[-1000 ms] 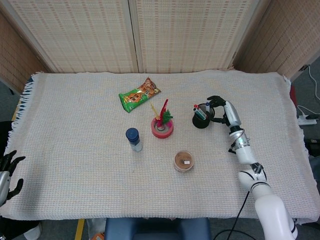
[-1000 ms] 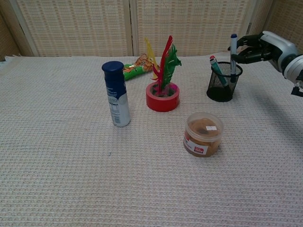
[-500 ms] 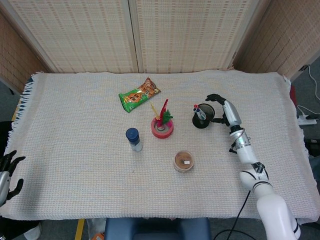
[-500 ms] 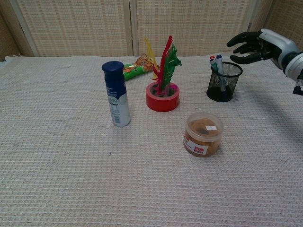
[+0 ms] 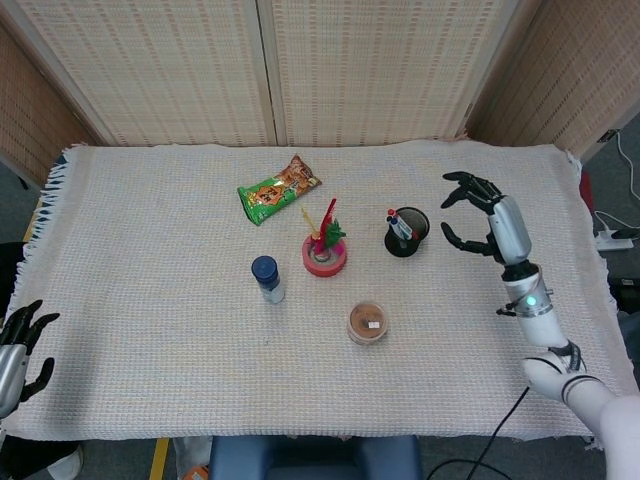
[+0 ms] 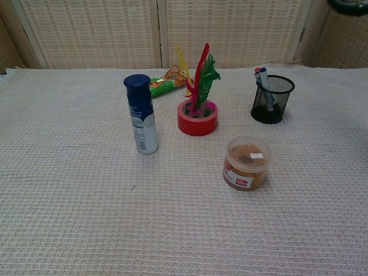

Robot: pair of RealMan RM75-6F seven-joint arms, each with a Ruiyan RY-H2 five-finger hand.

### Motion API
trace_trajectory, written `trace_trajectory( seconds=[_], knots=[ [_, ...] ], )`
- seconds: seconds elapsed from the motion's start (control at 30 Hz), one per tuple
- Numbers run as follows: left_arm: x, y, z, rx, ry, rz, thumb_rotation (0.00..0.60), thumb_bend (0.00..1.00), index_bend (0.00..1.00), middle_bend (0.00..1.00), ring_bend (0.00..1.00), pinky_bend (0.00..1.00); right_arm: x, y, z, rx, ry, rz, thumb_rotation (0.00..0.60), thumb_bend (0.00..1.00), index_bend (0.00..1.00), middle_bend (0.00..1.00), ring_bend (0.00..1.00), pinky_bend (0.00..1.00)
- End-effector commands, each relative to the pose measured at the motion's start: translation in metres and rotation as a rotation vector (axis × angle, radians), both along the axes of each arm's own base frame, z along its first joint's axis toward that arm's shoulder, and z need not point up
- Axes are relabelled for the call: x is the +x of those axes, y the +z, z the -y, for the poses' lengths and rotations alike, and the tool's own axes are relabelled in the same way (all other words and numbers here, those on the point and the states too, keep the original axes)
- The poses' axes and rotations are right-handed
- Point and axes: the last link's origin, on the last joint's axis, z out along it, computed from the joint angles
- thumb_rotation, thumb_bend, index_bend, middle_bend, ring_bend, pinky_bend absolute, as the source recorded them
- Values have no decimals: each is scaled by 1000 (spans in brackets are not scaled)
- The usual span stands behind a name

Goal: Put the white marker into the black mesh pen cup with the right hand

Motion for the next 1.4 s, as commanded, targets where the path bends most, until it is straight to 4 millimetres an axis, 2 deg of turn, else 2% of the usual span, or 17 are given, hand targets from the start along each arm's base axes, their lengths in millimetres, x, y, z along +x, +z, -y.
trace_trajectory(
  seconds=[0.03, 0.13, 0.23, 0.37, 0.53, 0.8, 1.1, 1.4],
  knots=[
    [2, 0, 1, -1, -7, 0, 600, 416, 195, 11, 0, 276, -31, 64, -115, -198, -118, -205, 600, 302, 518, 250, 385, 288],
    [3, 0, 2, -1, -13, 0, 600, 417, 195, 11, 0, 276, -56, 57, -151, -205, -219, -339, 600, 302, 546, 262, 386, 288],
    [4, 1, 2, -1, -17, 1, 600, 416, 195, 12, 0, 276, -81, 39, -177, -192, -297, -432, 600, 302, 558, 269, 387, 288],
    [5, 1, 3, 0, -20, 0, 600, 416, 194, 11, 0, 277, -111, 12, -197, -164, -371, -539, 600, 305, 554, 272, 387, 288],
    [6, 1, 4, 0, -25, -4, 600, 417, 195, 11, 0, 277, -129, -6, -205, -191, -386, -593, 600, 327, 549, 272, 387, 288],
    [6, 0, 4, -6, -22, -11, 600, 417, 194, 11, 0, 276, -133, -8, -207, -198, -353, -599, 600, 327, 562, 272, 387, 288],
    [7, -2, 4, -12, -23, -17, 600, 416, 194, 11, 0, 277, -95, 10, -226, -257, -264, -545, 600, 327, 577, 272, 395, 288],
    [8, -1, 5, -9, -27, -16, 600, 415, 194, 11, 0, 277, -93, 8, -228, -216, -315, -570, 600, 327, 599, 272, 395, 288]
  ],
)
